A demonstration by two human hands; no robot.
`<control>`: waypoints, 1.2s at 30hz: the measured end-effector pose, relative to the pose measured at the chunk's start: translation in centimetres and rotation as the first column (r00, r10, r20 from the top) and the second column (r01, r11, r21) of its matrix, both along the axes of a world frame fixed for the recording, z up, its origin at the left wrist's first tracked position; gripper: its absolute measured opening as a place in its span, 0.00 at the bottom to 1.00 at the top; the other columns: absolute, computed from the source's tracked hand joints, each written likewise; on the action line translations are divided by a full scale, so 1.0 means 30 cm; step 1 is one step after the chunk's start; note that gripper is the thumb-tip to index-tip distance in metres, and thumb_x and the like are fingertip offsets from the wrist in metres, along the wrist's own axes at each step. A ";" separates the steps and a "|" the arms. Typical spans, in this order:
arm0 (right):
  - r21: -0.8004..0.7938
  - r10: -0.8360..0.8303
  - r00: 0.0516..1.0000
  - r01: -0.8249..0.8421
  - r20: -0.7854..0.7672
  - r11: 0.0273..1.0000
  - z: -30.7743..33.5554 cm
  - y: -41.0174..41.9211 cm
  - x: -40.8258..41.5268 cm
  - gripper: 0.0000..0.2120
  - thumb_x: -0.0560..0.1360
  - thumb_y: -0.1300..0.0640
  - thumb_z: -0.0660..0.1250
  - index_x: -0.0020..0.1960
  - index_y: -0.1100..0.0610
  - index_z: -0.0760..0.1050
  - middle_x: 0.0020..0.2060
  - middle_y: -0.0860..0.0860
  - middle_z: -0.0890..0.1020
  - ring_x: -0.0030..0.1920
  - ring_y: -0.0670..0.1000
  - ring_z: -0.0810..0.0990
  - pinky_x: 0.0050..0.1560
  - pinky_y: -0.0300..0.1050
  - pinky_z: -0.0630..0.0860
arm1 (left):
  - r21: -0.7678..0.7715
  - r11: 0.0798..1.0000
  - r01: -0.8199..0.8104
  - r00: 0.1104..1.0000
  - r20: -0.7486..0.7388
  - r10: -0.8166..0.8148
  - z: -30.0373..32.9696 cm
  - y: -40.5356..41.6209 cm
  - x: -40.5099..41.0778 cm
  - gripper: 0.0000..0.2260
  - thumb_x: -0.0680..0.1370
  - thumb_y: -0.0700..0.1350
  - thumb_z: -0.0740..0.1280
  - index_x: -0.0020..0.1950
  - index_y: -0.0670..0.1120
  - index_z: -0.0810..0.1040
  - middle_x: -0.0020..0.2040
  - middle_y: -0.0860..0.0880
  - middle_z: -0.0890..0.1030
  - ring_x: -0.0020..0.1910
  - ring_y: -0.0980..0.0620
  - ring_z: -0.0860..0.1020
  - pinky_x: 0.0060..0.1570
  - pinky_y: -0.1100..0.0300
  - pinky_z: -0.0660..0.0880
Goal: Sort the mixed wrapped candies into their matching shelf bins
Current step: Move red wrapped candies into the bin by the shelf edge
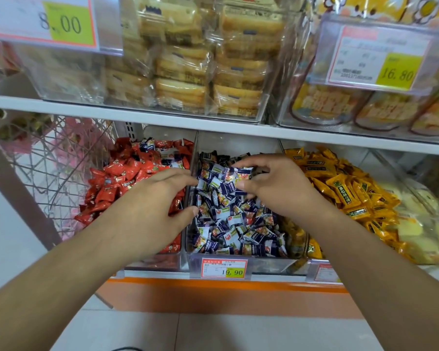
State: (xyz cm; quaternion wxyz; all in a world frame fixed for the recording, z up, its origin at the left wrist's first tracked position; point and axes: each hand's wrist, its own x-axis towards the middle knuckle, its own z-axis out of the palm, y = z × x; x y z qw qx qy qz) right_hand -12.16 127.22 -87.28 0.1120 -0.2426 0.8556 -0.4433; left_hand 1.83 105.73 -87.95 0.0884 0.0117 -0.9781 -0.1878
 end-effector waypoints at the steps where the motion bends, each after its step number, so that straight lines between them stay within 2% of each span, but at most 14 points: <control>1: -0.009 0.008 1.000 -0.007 0.015 1.000 0.002 0.004 0.000 0.15 0.79 0.56 0.75 0.63 0.43 0.82 0.48 0.51 0.88 0.41 0.45 0.88 0.42 0.35 0.80 | 0.000 1.000 -0.002 1.000 0.000 0.002 0.000 0.001 0.000 0.23 0.80 0.57 0.67 0.75 0.58 0.70 0.76 0.63 0.66 0.75 0.61 0.65 0.73 0.65 0.59; 4: -0.052 0.154 0.982 -0.149 0.108 0.987 0.008 0.010 -0.001 0.18 0.81 0.53 0.72 0.68 0.39 0.79 0.64 0.42 0.83 0.57 0.37 0.82 0.63 0.36 0.76 | 0.005 1.000 -0.010 1.000 0.003 0.010 0.002 0.010 -0.002 0.21 0.80 0.57 0.67 0.73 0.59 0.71 0.75 0.63 0.66 0.74 0.60 0.67 0.73 0.64 0.61; 6: -0.072 0.212 0.964 -0.203 0.158 0.977 -0.001 0.006 -0.007 0.19 0.83 0.53 0.69 0.70 0.35 0.77 0.70 0.39 0.77 0.68 0.43 0.78 0.71 0.48 0.75 | 0.008 1.000 -0.016 1.000 0.004 0.016 0.001 0.013 -0.003 0.21 0.80 0.56 0.67 0.73 0.59 0.71 0.75 0.63 0.67 0.73 0.60 0.67 0.74 0.63 0.61; 8: -0.013 0.152 0.983 -0.152 0.102 0.988 -0.022 0.006 -0.028 0.18 0.84 0.55 0.67 0.67 0.33 0.78 0.68 0.41 0.80 0.68 0.60 0.79 0.68 0.62 0.77 | 0.006 1.000 -0.022 1.000 0.001 0.022 0.000 0.015 -0.004 0.21 0.80 0.55 0.67 0.73 0.58 0.72 0.75 0.63 0.67 0.73 0.60 0.67 0.73 0.64 0.61; 9: 0.023 0.118 0.991 -0.120 0.061 0.993 -0.033 0.008 -0.037 0.18 0.84 0.57 0.66 0.65 0.35 0.79 0.63 0.41 0.82 0.64 0.61 0.81 0.65 0.63 0.79 | 0.004 1.000 -0.024 1.000 0.003 0.024 -0.001 0.015 -0.004 0.22 0.80 0.55 0.67 0.74 0.58 0.71 0.75 0.63 0.67 0.73 0.60 0.67 0.73 0.65 0.60; 12: 0.179 0.132 0.991 -0.123 -0.039 0.976 -0.056 0.009 -0.039 0.20 0.80 0.68 0.62 0.56 0.44 0.82 0.51 0.44 0.84 0.53 0.47 0.84 0.55 0.47 0.83 | 0.007 1.000 -0.020 1.000 0.002 0.020 -0.003 0.015 -0.005 0.22 0.80 0.55 0.67 0.74 0.57 0.72 0.75 0.62 0.67 0.73 0.59 0.67 0.73 0.64 0.61; 14: 0.389 0.219 0.970 -0.163 -0.102 0.906 -0.071 0.001 -0.027 0.19 0.79 0.70 0.63 0.53 0.48 0.84 0.49 0.46 0.84 0.51 0.45 0.83 0.52 0.41 0.81 | 0.012 1.000 -0.016 1.000 -0.006 0.016 -0.006 0.014 -0.007 0.21 0.80 0.54 0.68 0.73 0.56 0.73 0.74 0.62 0.68 0.73 0.59 0.68 0.74 0.63 0.62; 18: 0.607 0.308 0.951 -0.220 -0.043 0.764 -0.105 -0.017 -0.018 0.22 0.77 0.72 0.66 0.63 0.52 0.83 0.58 0.52 0.83 0.57 0.51 0.82 0.61 0.50 0.81 | 0.030 0.999 -0.013 1.000 -0.003 0.013 -0.013 0.009 -0.007 0.22 0.80 0.53 0.68 0.73 0.56 0.72 0.75 0.61 0.67 0.74 0.58 0.67 0.75 0.63 0.61; 21: 0.558 0.281 0.958 -0.264 0.057 0.787 -0.093 -0.018 -0.032 0.26 0.77 0.76 0.61 0.62 0.52 0.83 0.57 0.51 0.83 0.57 0.50 0.82 0.60 0.51 0.82 | 0.037 0.999 -0.011 1.000 0.007 0.011 -0.014 0.006 -0.003 0.22 0.80 0.54 0.68 0.74 0.56 0.71 0.76 0.60 0.65 0.75 0.58 0.66 0.76 0.62 0.61; 24: 0.269 0.312 0.903 -0.392 0.296 0.879 -0.089 -0.013 -0.041 0.30 0.79 0.80 0.56 0.56 0.51 0.86 0.53 0.52 0.87 0.56 0.50 0.86 0.60 0.56 0.81 | 0.041 0.999 -0.018 1.000 0.005 0.018 -0.014 0.005 -0.002 0.22 0.80 0.54 0.68 0.74 0.56 0.71 0.77 0.61 0.65 0.75 0.58 0.66 0.74 0.65 0.59; 26: 0.193 0.296 0.905 -0.363 0.305 0.912 -0.103 -0.010 -0.056 0.32 0.79 0.80 0.55 0.52 0.49 0.87 0.52 0.53 0.88 0.56 0.51 0.86 0.60 0.58 0.81 | 0.042 0.999 -0.021 1.000 0.006 0.020 -0.015 0.004 -0.003 0.22 0.80 0.54 0.68 0.74 0.57 0.71 0.77 0.61 0.65 0.75 0.59 0.66 0.74 0.65 0.59; 28: 0.280 0.243 0.955 -0.283 0.170 0.917 -0.106 -0.005 -0.060 0.32 0.77 0.80 0.54 0.51 0.48 0.85 0.51 0.52 0.87 0.54 0.50 0.86 0.60 0.55 0.81 | 0.047 0.999 -0.017 1.000 0.009 0.017 -0.016 0.004 -0.002 0.22 0.80 0.54 0.68 0.74 0.57 0.71 0.77 0.61 0.65 0.75 0.58 0.66 0.75 0.64 0.60; 31: 0.472 0.254 0.967 -0.215 -0.021 0.855 -0.110 -0.010 -0.049 0.26 0.76 0.77 0.59 0.55 0.51 0.85 0.52 0.50 0.85 0.54 0.46 0.83 0.60 0.49 0.82 | 0.050 0.999 -0.016 1.000 0.010 0.016 -0.017 0.004 -0.002 0.22 0.80 0.54 0.68 0.74 0.56 0.71 0.76 0.60 0.66 0.74 0.58 0.67 0.75 0.63 0.61; 36: 0.552 0.227 0.974 -0.181 -0.016 0.814 -0.110 -0.018 -0.043 0.24 0.76 0.75 0.60 0.57 0.52 0.85 0.52 0.49 0.85 0.52 0.45 0.82 0.53 0.40 0.80 | 0.051 0.999 -0.014 1.000 0.013 0.013 -0.015 0.006 -0.001 0.23 0.81 0.54 0.67 0.75 0.56 0.70 0.77 0.60 0.65 0.76 0.58 0.65 0.76 0.60 0.61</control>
